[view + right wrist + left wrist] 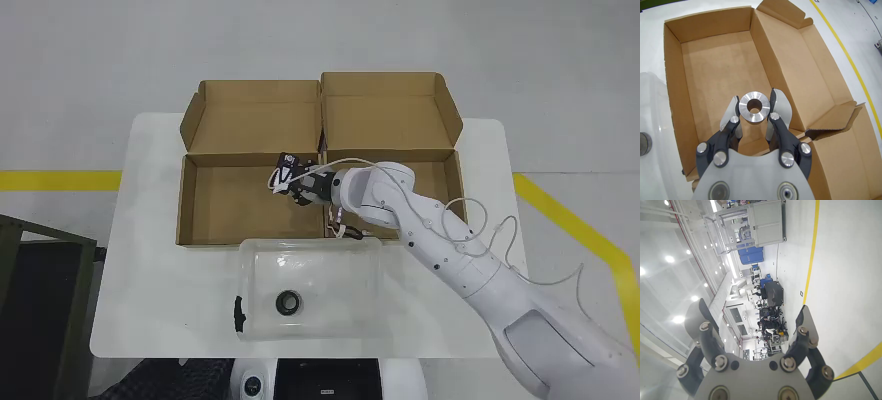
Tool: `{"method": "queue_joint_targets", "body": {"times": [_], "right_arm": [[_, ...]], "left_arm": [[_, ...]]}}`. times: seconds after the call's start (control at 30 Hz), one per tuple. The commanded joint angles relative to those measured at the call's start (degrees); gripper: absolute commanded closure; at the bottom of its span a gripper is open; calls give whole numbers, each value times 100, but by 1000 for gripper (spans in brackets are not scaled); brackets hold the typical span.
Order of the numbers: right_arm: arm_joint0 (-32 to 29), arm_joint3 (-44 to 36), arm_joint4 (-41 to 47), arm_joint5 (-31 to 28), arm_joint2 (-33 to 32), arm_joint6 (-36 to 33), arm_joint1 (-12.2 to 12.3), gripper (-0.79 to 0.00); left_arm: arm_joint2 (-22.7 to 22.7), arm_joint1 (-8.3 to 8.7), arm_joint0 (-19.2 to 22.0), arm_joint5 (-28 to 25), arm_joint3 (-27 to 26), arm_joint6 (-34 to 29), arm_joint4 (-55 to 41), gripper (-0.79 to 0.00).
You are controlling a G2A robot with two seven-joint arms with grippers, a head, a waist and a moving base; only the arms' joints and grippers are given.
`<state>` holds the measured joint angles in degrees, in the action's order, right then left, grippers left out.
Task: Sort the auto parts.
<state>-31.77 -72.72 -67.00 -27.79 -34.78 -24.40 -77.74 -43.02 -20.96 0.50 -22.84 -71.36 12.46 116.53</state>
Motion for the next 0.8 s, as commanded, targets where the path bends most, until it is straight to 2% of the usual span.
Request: {"method": "queue_joint_targets", "body": {"times": [0.0, 0.5, 0.57, 0.63, 0.77], "right_arm": [[64, 131, -10, 35, 61, -5, -62, 0], [416, 948, -149, 174, 457, -128, -523, 0], [441, 1038, -172, 178, 473, -144, -567, -65], [463, 1122, -199, 168, 487, -170, -606, -172], [488, 1264, -246, 147, 500, -170, -676, -197]], "left_arm": [[0, 0, 0, 0, 0, 0, 0, -785], [0, 0, 0, 0, 0, 0, 0, -785], [0, 0, 0, 0, 0, 0, 0, -785], [0, 0, 0, 0, 0, 0, 0, -785], [0, 0, 0, 0, 0, 0, 0, -785]]}}
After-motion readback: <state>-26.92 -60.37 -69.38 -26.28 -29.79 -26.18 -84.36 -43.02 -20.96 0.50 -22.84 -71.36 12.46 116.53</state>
